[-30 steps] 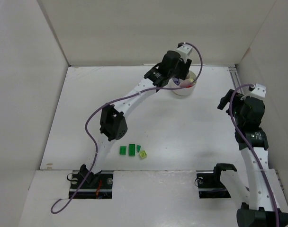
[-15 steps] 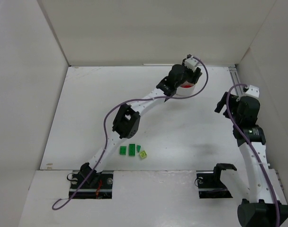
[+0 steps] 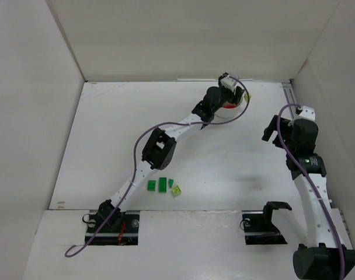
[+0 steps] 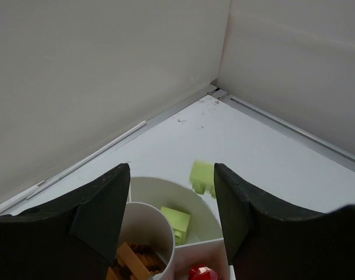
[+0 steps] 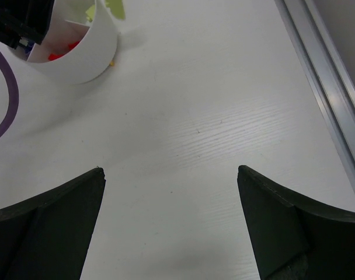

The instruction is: Sort the legos into containers by color

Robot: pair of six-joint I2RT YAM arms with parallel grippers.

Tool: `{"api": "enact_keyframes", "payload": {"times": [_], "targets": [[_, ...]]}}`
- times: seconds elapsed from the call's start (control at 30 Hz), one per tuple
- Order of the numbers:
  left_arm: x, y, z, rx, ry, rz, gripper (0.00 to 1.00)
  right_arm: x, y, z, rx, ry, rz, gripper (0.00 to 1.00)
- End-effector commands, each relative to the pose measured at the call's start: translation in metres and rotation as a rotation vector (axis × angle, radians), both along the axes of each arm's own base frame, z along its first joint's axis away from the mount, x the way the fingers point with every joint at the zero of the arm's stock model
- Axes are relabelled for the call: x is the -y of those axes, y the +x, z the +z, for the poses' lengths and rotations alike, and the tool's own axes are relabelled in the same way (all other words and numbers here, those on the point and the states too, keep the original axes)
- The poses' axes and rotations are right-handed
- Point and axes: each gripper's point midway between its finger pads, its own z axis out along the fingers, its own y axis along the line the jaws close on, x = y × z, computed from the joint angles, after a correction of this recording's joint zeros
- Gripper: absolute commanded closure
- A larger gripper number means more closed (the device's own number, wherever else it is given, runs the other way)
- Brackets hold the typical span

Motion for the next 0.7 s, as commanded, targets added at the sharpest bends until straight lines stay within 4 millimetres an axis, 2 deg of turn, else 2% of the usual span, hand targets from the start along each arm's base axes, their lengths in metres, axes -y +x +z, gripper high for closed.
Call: {"api": "enact_keyframes", "payload": {"times": [0.0,0.1,0.13,0.2,0.23,0.27,0.3,0.33,0.4,0.43,0.47,0.5,0.53,0.57,0.63,0.67], "targets": [[-0.008,0.002,0.065,0.127,-0.115,0.037,0.44,-0.002,0.001,-0.003,-0.012,0.002,0.020,0.00],[-0.011,0.003,0.068,0.122,-0.121,0.028,0.44,-0.004,0.003,-0.003,-0.001,0.007,0.031,0.00],[-0.012,0.002,0.070,0.114,-0.126,0.026,0.43,-0.004,0.004,-0.011,-0.022,0.009,0.031,0.00],[-0.013,-0.001,0.072,0.112,-0.121,0.016,0.41,-0.008,0.006,-0.009,-0.010,0.018,0.053,0.00],[-0.016,-0.005,0.089,0.133,-0.140,0.016,0.40,-0.008,0.007,-0.012,-0.021,0.019,0.053,0.00],[-0.016,-0.008,0.099,0.145,-0.147,0.002,0.38,-0.010,0.008,-0.010,-0.010,0.024,0.064,0.00],[-0.017,-0.009,0.102,0.146,-0.148,0.002,0.30,-0.010,0.009,-0.012,-0.018,0.033,0.060,0.00],[-0.018,-0.016,0.122,0.169,-0.162,-0.017,0.27,-0.010,0.011,-0.010,-0.009,0.032,0.060,0.00],[-0.021,-0.024,0.141,0.173,-0.189,-0.066,0.20,-0.013,0.017,-0.007,0.010,0.038,0.076,0.00],[-0.024,-0.025,0.141,0.139,-0.196,-0.085,0.05,-0.013,0.021,-0.009,0.009,0.038,0.076,0.00],[-0.030,-0.038,0.174,0.156,-0.230,-0.112,0.00,-0.012,0.028,-0.008,0.012,0.038,0.077,0.00],[-0.039,-0.042,0.185,0.151,-0.238,-0.137,0.00,-0.012,0.033,-0.007,0.013,0.037,0.077,0.00],[-0.048,-0.040,0.178,0.116,-0.227,-0.141,0.00,-0.011,0.037,-0.008,0.010,0.038,0.076,0.00],[-0.063,-0.054,0.216,0.132,-0.270,-0.157,0.00,-0.011,0.044,0.001,0.022,0.045,0.073,0.00],[-0.087,-0.059,0.235,0.127,-0.283,-0.158,0.00,-0.010,0.061,-0.006,-0.013,0.049,0.072,0.00],[-0.094,-0.059,0.223,0.091,-0.258,-0.146,0.00,-0.007,0.072,0.009,0.009,0.040,0.060,0.00]]}}
